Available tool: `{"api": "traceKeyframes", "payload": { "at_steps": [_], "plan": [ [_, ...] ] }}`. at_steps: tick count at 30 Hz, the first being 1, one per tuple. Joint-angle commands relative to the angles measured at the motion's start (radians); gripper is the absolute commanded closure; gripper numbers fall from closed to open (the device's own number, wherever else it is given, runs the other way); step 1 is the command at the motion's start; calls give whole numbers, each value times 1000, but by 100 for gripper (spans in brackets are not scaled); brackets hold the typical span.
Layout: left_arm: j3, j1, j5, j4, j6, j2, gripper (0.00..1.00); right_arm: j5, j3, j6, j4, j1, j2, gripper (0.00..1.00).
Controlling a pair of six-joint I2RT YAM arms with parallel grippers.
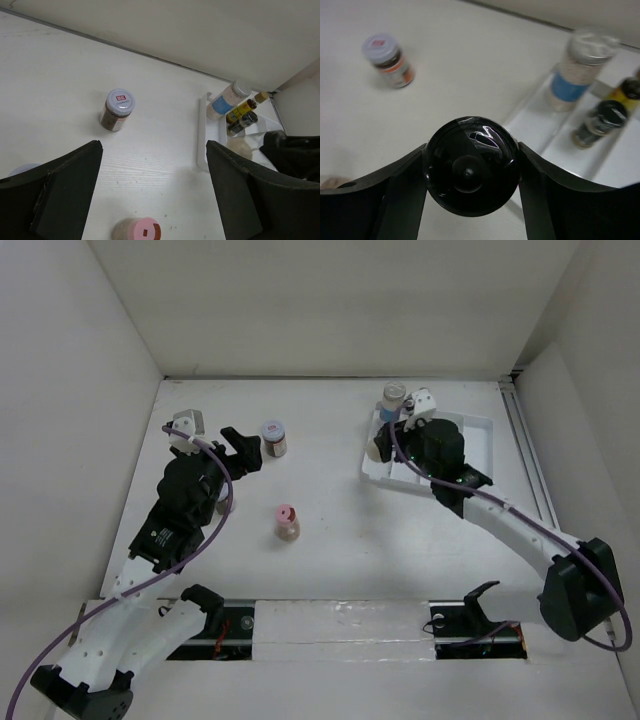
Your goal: Organize the condiment bottles
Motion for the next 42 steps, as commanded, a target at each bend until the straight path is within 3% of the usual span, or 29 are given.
{"api": "traceKeyframes", "payload": {
  "at_steps": [1,11,25,30,33,40,42],
  "plan": [
    [-5,6,8,47,4,-4,19,95,-19,70,57,-101,-7,52],
    [4,6,19,47,4,5,19,142,37,83,57,-216,134,51],
    [4,6,8,47,4,14,19,227,10,145,20,-225,234,48],
    [4,6,-1,47,4,14,19,214,19,145,11,-225,272,20],
    [4,6,-1,47,4,23,19,228,31,145,-15,-205,213,4],
    [4,6,-10,38,4,24,19,279,53,116,-67,-106,-13,0],
    [4,6,-10,38,4,24,18,183,44,83,-54,-41,-42,0]
  ]
}}
